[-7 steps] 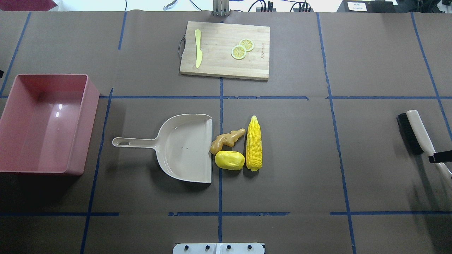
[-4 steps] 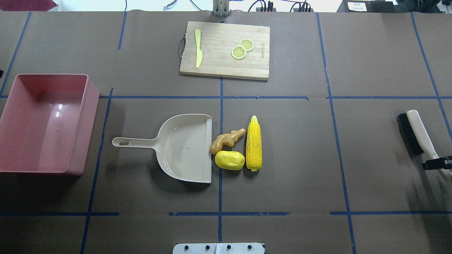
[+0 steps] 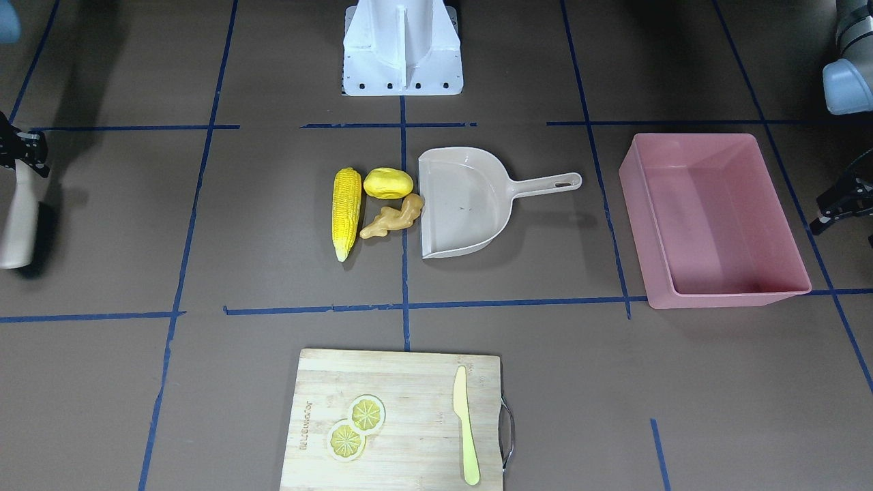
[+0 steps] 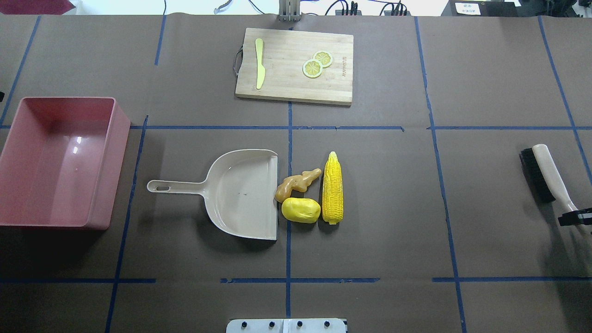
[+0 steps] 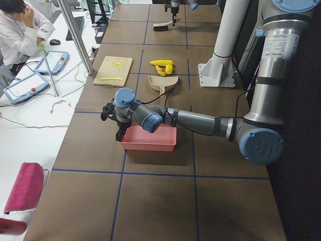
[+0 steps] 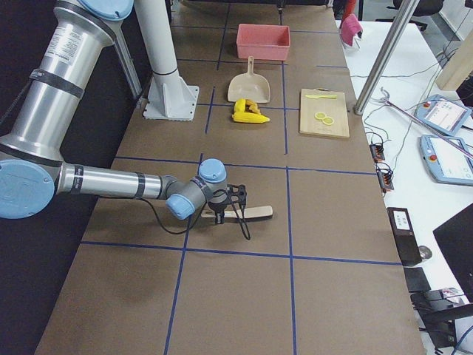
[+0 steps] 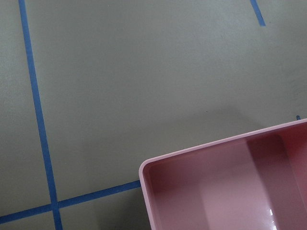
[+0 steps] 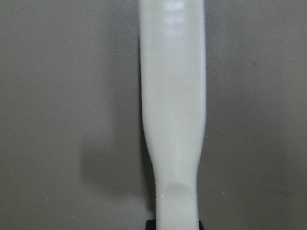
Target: Sweep and dump trash into bin
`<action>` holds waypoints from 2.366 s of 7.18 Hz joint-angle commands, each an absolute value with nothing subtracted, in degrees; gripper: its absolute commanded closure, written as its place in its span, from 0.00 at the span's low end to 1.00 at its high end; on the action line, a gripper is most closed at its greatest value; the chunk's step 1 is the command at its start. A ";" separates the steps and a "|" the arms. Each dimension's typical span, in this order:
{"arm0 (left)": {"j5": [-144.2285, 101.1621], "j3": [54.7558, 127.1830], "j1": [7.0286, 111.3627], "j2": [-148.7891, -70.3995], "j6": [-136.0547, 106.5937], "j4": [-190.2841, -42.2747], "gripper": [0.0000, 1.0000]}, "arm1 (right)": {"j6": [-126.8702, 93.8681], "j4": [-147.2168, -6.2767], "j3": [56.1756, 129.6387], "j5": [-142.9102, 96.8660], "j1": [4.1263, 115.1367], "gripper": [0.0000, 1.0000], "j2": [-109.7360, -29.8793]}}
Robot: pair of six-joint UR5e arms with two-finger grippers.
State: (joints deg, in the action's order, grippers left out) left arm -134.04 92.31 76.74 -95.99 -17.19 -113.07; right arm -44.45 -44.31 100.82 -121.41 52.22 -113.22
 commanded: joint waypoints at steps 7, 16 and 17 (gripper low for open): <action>-133.77 106.43 60.50 -107.55 -19.39 -119.18 0.00 | -44.56 -62.49 111.88 -123.40 52.47 1.00 -106.00; -127.63 105.47 44.56 -105.40 18.53 -119.18 0.03 | -44.56 -62.49 111.62 -123.05 52.38 1.00 -105.12; -124.66 105.03 42.73 -104.25 18.54 -119.44 0.03 | -44.56 -62.40 111.71 -123.13 52.38 1.00 -105.03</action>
State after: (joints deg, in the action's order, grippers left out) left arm -127.38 105.40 44.21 -105.86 17.21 -119.24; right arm -44.56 -62.47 111.69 -123.04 52.38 -105.14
